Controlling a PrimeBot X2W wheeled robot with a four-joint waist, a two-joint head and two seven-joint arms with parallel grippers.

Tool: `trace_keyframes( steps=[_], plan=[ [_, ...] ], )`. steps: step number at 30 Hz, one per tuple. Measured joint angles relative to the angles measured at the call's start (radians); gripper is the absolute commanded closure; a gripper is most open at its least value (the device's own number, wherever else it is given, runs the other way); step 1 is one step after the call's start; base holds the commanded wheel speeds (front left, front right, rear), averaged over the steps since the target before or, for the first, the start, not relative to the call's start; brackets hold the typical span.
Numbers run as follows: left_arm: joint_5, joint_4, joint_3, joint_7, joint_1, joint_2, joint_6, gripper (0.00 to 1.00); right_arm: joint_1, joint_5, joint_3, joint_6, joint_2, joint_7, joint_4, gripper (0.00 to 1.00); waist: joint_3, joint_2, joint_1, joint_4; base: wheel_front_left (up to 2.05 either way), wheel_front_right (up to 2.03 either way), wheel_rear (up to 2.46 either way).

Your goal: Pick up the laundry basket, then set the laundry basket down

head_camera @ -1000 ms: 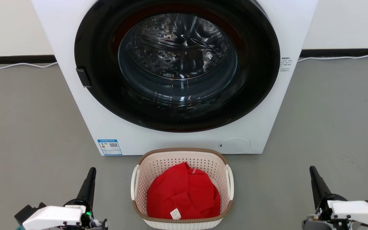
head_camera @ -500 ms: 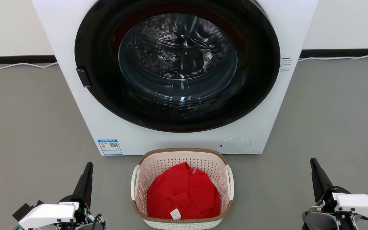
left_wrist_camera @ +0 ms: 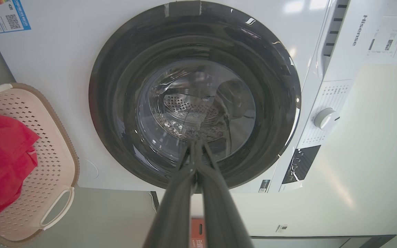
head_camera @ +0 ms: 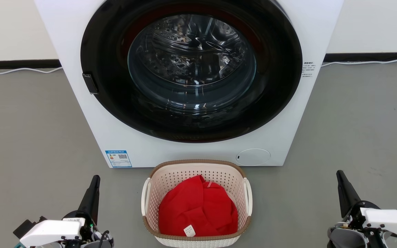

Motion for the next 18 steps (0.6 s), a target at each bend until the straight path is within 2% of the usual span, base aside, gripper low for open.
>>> trace_keyframes(
  steps=[18],
  plan=[
    [0.0, 0.0, 0.003, 0.004, 0.0, -0.001, 0.0, 1.0, 0.0, 0.0, -0.006, 0.0, 0.002, 0.006, 0.0, 1.0, 0.0, 0.0, 0.0, 0.0, 0.0, 0.0, 0.0]
  ],
)
